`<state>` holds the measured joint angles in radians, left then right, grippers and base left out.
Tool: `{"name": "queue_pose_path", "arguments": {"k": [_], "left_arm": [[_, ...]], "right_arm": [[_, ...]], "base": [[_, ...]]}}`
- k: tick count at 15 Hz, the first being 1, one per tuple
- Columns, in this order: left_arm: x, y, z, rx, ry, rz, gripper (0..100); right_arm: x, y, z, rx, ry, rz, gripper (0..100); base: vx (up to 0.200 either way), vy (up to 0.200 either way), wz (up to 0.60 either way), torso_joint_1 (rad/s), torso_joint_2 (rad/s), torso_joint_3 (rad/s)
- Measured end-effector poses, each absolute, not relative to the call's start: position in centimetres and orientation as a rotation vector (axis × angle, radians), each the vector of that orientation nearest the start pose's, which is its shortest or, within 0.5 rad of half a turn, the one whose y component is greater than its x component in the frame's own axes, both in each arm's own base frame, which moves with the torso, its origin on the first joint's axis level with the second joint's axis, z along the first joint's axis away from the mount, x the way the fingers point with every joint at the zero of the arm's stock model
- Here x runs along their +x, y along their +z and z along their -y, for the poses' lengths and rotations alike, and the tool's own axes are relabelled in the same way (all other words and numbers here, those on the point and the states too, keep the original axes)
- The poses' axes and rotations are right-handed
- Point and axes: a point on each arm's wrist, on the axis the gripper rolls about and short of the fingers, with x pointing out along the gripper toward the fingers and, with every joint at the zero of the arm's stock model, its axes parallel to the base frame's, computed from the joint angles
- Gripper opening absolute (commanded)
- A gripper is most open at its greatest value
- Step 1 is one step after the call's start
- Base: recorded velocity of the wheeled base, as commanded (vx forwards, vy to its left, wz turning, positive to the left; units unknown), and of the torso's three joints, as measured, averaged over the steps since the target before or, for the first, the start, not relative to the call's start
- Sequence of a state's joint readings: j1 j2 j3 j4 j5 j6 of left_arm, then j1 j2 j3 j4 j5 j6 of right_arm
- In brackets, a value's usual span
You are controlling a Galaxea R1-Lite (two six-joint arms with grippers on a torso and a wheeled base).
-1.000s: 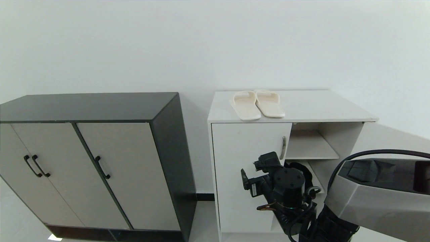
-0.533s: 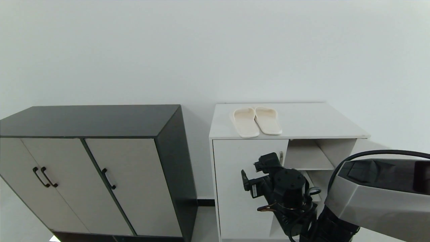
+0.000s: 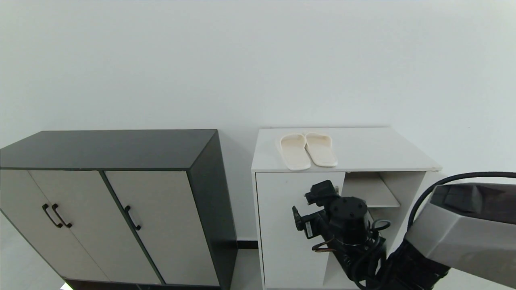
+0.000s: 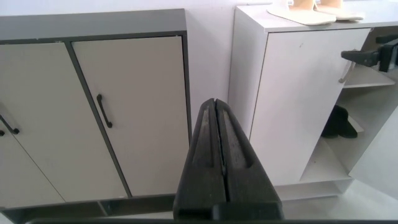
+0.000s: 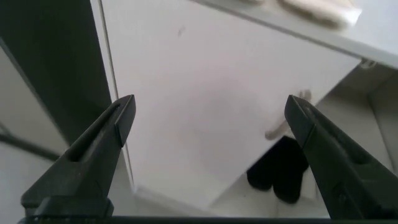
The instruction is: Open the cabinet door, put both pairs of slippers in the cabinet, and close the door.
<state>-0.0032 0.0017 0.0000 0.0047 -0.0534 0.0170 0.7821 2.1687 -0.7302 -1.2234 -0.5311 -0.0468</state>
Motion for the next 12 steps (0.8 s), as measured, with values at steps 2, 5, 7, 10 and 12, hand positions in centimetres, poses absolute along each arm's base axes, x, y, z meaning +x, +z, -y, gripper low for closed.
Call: {"name": "queue_pose_path", "arguments": {"k": [2,5,7,10,12], "left_arm": [[-2.3,7.5,0.1,0.017,-0.056,-0.005,0],[-2.3,7.5,0.1,0.017,-0.057,-0.006,0],[-2.3,7.5,0.1,0.017,-0.056,-0.005,0],[-2.3,7.5,0.1,0.017,-0.056,-0.005,0],[-2.3,7.5,0.1,0.017,-0.056,-0.005,0]], "right_arm": [[26.0,7.6,-24.4,-0.199,0.249,-0.28,100],[25.6,11.2,-24.4,-0.101,0.226,-0.313,100],[25.4,13.2,-24.3,-0.055,0.226,-0.271,100],[25.5,14.7,-24.1,-0.02,0.224,-0.229,100],[25.7,15.3,-24.0,0.011,0.22,-0.19,100]], "base": [[0.0,0.0,0.0,0.0,0.0,0.0],[0.0,0.0,0.0,0.0,0.0,0.0],[0.0,0.0,0.0,0.0,0.0,0.0],[0.0,0.0,0.0,0.0,0.0,0.0],[0.0,0.0,0.0,0.0,0.0,0.0]]}}
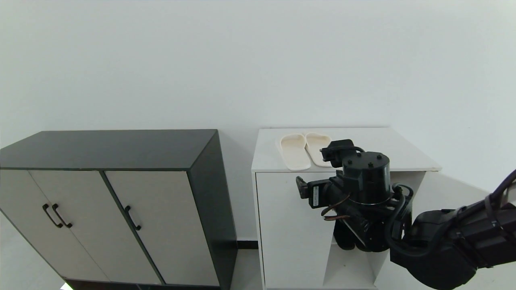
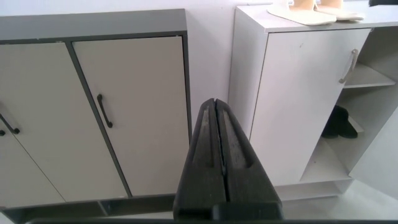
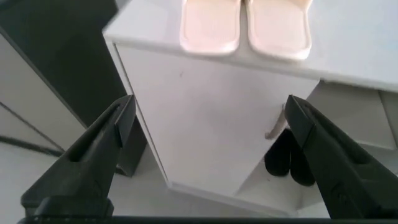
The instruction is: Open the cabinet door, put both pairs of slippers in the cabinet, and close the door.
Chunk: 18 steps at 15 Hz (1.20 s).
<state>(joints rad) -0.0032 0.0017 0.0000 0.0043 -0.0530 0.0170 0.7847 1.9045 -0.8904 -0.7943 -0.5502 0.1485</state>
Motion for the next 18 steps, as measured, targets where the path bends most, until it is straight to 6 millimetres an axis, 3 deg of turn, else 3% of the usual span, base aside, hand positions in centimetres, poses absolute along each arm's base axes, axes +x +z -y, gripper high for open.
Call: {"name": "queue_pose_path", "arguments": {"k": [15,18], "left_arm": [[-2.3,7.5,0.1,0.016,-0.057,-0.006,0],[-2.3,7.5,0.1,0.016,-0.055,-0.006,0]], "right_arm": [[26.6,14.7,-24.0,0.004,0.205,-0.193,100],[27.2,14.0,-24.2,0.004,0.205,-0.2,100]], "base": [[0.2,0.0,0.0,0.005,0.0,0.004],[0.0,0.0,0.0,0.0,0.0,0.0]]}}
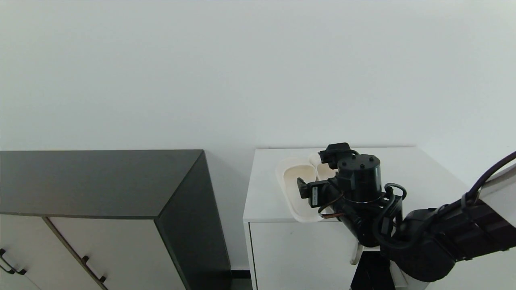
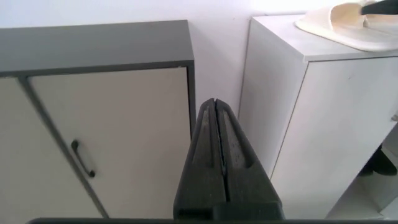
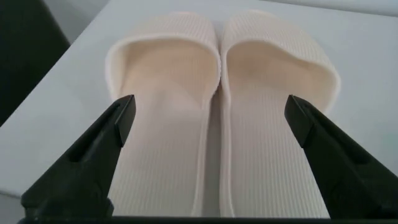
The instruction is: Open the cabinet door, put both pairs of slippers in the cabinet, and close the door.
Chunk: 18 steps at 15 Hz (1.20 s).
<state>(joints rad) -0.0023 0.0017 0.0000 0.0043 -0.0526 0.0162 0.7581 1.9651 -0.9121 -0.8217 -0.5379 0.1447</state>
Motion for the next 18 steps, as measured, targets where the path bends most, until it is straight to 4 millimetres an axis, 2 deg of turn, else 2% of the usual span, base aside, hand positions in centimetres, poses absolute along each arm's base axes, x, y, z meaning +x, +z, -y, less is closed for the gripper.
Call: {"name": "queue_pose_path", "arguments": {"k": [4,7,13,14,18], "left_arm": [[-2.3,7.5,0.1,0.015,-0.056,-0.005,0],[-2.3,7.5,0.1,0.015,-0.055,-0.005,0],[-2.3,7.5,0.1,0.015,-0.056,-0.006,0],[-2.3,7.5,0.1,0.015,-0.056,-0.005,0],[-2.3,7.5,0.1,0.015,-0.055,-0.005,0]], "right_arm": [[28.9,13.1,-25.2,0.024,0.216,-0.172,100],[31.0,12.6,-25.6,0.021,0.197,-0.165,100],[34.1,12.4,-25.0,0.009,0.199,-0.2,100],[34.4,12.5,-24.9,0.01,0.194,-0.199,0],[34.8,12.7,-24.9,0.014,0.187,-0.191,0]], "base": [[0.0,0.0,0.0,0.0,0.0,0.0],[0.0,0.0,0.0,0.0,0.0,0.0],[0.0,0.0,0.0,0.0,0.0,0.0],[0.0,0.0,0.0,0.0,0.0,0.0],[0.0,0.0,0.0,0.0,0.0,0.0]]}}
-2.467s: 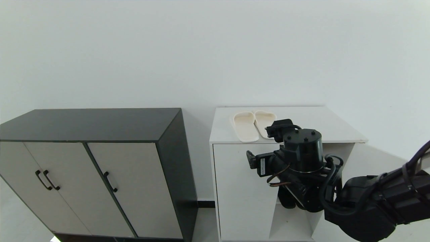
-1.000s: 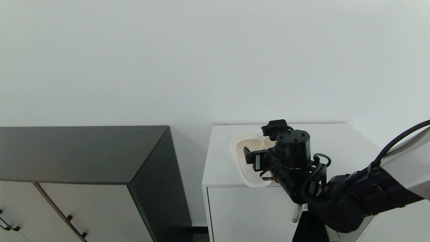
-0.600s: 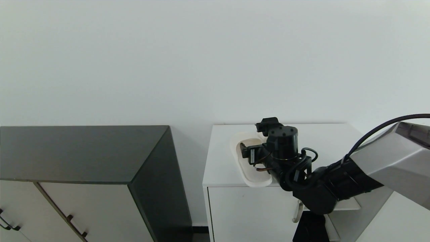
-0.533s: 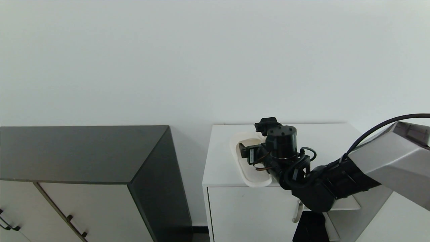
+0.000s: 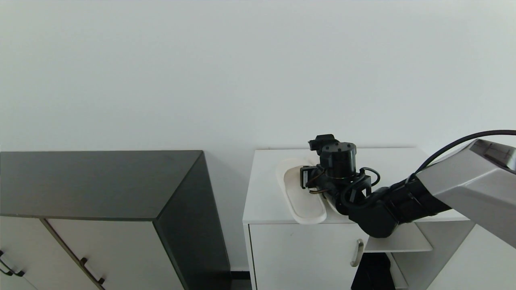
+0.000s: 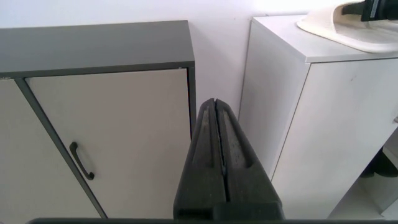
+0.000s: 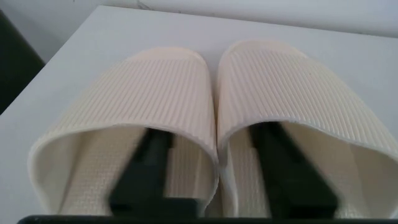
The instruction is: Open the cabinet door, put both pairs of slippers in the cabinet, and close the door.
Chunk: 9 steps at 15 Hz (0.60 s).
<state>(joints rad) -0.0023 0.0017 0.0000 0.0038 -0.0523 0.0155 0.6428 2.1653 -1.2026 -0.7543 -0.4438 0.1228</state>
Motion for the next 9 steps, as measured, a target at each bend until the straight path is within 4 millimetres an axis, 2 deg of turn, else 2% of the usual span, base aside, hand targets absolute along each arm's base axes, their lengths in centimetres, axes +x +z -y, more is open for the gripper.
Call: {"name": "queue_pose_path", "arguments": {"k": [4,9], "left_arm": [[-2.3,7.5,0.1,0.015,-0.056,-0.005,0],[-2.3,7.5,0.1,0.016,-0.056,-0.006,0]], "right_arm": [[34.2,13.1,-25.1,0.003,0.198,-0.188,0],[31.5,15.1,-25.1,-0.016,0.24,-0.181,0]], "base": [[0.0,0.0,0.0,0.0,0.0,0.0],[0.0,0.0,0.0,0.0,0.0,0.0]]}}
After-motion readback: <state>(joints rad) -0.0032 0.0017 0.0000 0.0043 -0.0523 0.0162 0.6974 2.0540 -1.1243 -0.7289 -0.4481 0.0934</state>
